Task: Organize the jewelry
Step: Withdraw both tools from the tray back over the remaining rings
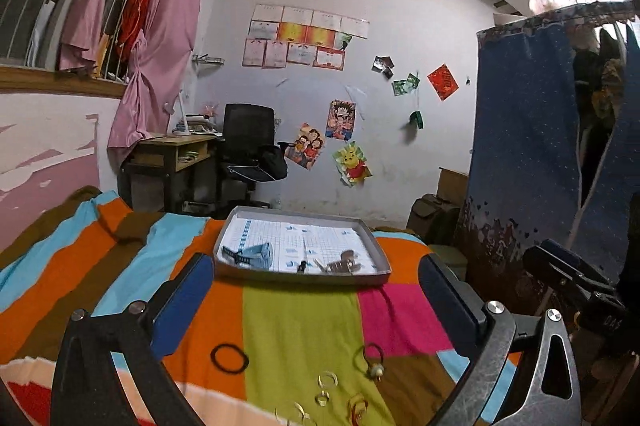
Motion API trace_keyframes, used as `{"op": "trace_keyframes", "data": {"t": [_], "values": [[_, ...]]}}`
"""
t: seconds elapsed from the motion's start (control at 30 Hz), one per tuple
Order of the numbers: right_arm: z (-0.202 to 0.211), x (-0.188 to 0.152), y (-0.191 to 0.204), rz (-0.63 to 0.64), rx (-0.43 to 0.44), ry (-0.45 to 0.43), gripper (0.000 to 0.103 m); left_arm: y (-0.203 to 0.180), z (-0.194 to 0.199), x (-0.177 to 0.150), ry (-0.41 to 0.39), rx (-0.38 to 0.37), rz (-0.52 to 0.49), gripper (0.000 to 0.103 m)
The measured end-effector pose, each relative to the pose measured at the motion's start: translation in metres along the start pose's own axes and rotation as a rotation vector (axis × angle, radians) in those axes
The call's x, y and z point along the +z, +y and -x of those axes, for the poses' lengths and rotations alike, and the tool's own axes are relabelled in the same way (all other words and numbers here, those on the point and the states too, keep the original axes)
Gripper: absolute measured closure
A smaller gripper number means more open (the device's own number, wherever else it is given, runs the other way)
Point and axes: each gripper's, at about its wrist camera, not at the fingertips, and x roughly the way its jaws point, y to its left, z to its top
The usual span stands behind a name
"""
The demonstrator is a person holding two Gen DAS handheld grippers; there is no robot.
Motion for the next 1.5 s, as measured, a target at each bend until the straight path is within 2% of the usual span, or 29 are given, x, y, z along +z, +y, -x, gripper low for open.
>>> {"op": "trace_keyframes", "data": {"t": [0.3,0.6,0.93,1.2,1.5], "values": [[0.064,-0.033,0.029,0.037,-0.041,-0.023,0.001,-0.002,0.064,-0.037,-0.013,0.027,-0.014,0.0],[0.099,-0.066,0.045,0.07,-0.087,0.003,0.001,0.013,0.099,-0.08,0.036,0.079,0.004,0.0],[0.108,-0.098,0.039,0.017,-0.142,0.075,0.001,0.026,0.105,-0.12,0.143,0.11,0.041,0.0],[0.103,-0.117,0.033,-0.019,-0.168,0.115,0.001,0.035,0.103,-0.125,0.175,0.115,0.086,0.0],[0.087,-0.113,0.031,-0.035,-0.17,0.114,0.001,0.041,0.092,-0.124,0.209,0.122,0.122,0.0]]}}
